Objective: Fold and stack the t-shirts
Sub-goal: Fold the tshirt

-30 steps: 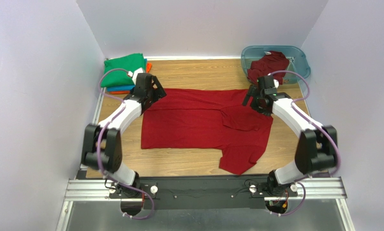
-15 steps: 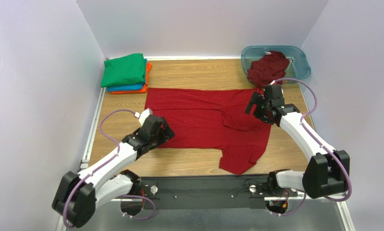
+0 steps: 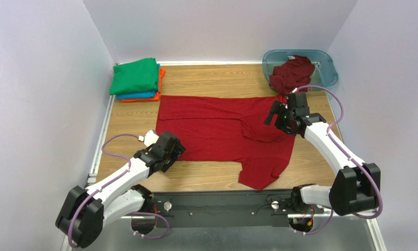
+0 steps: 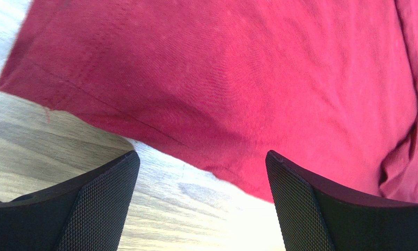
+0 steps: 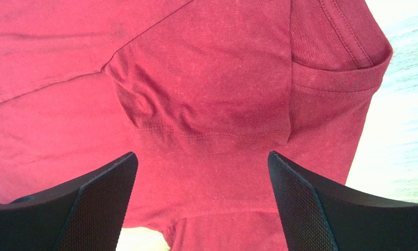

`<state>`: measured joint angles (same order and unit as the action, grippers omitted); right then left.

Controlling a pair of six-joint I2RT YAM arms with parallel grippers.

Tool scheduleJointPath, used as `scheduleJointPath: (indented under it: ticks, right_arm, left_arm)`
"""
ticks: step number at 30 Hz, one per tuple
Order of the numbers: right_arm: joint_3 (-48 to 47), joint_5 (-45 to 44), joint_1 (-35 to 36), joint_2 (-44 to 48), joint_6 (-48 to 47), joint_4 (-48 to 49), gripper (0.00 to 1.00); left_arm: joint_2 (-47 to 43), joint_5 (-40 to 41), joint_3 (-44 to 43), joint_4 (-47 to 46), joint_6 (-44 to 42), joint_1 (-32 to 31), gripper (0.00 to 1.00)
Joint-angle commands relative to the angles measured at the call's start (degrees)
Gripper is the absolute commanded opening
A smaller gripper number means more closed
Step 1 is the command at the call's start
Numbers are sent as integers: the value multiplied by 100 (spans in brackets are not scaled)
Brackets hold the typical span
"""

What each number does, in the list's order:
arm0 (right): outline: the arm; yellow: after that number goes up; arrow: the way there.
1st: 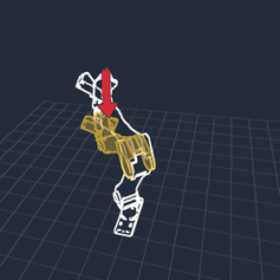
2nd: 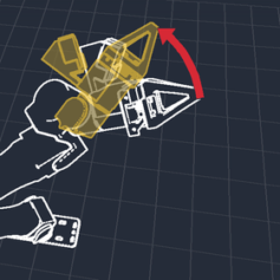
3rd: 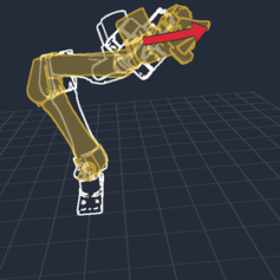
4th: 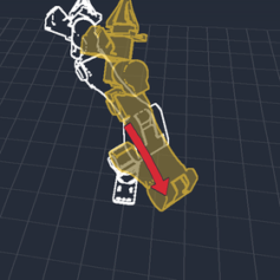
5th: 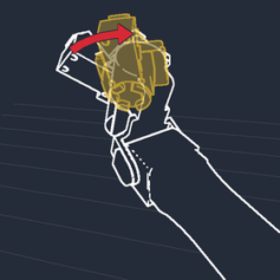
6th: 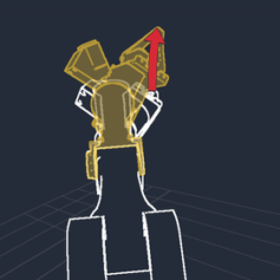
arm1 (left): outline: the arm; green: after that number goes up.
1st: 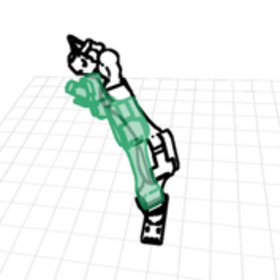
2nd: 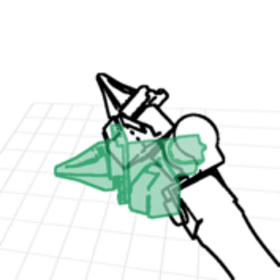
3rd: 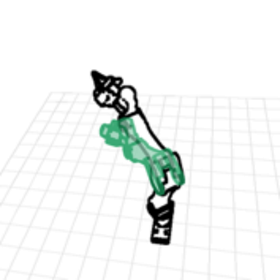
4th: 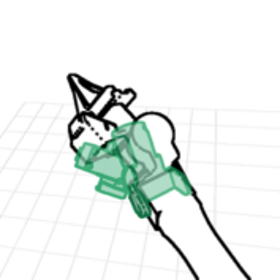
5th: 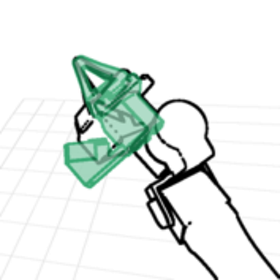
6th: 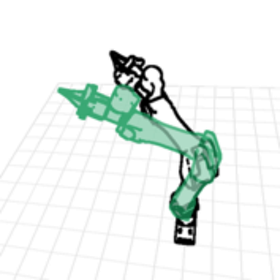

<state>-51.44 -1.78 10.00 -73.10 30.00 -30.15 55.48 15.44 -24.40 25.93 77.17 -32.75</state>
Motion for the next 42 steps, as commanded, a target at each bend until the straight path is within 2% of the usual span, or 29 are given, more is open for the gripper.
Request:
scheduleJointPath:
  ticks: [1, 3, 5, 10, 11, 12, 13, 17, 21, 22, 26, 34, 36, 42]
  right_arm:
    - [81, 152, -24, 164, -73, -114, 100]
    - [99, 152, -33, 165, -73, -122, 100]
    - [108, 143, -33, 165, -82, -122, 100]
    - [108, 143, -33, 156, -91, -123, 100]
    - [108, 143, -24, 156, -82, -123, 100]
    - [108, 143, -24, 156, -91, -123, 100]
    - [108, 143, -24, 173, -91, -123, 100]
    - [117, 301, -33, 182, -99, -122, 100]
    - [134, 310, -33, 217, -117, -123, 100]
    - [126, 336, -33, 209, -143, -123, 100]
    - [125, 738, -33, 208, -301, -114, 100]
    - [213, 1259, -7, 560, -591, -105, 100]
    - [231, 1128, 168, 586, -609, -192, 100]
    - [336, 328, 1407, 499, -215, -920, 100]
  left_arm:
    - [217, 793, -82, 527, 685, -12, 91]
    - [270, 1048, -117, 580, 800, -21, 88]
    - [314, 1249, -143, 606, 826, 14, 66]
    - [472, 1365, -205, 632, 695, 146, 62]
    - [481, 1400, -223, 632, 668, 164, 55]
    - [498, 1409, -231, 615, 642, 181, 53]
    - [525, 1418, -232, 623, 607, 216, 46]
    - [551, 1497, -249, 615, 501, 296, 33]
    - [551, 1514, -249, 562, 405, 392, 26]
    - [551, 1497, -249, 562, 387, 401, 17]
    - [560, 1488, -249, 553, 343, 410, 0]
    - [446, 1453, -144, 237, -131, 410, 0]
    - [393, 1444, -91, 167, -158, 410, 0]
    - [42, 1444, 41, 149, -158, 419, 0]
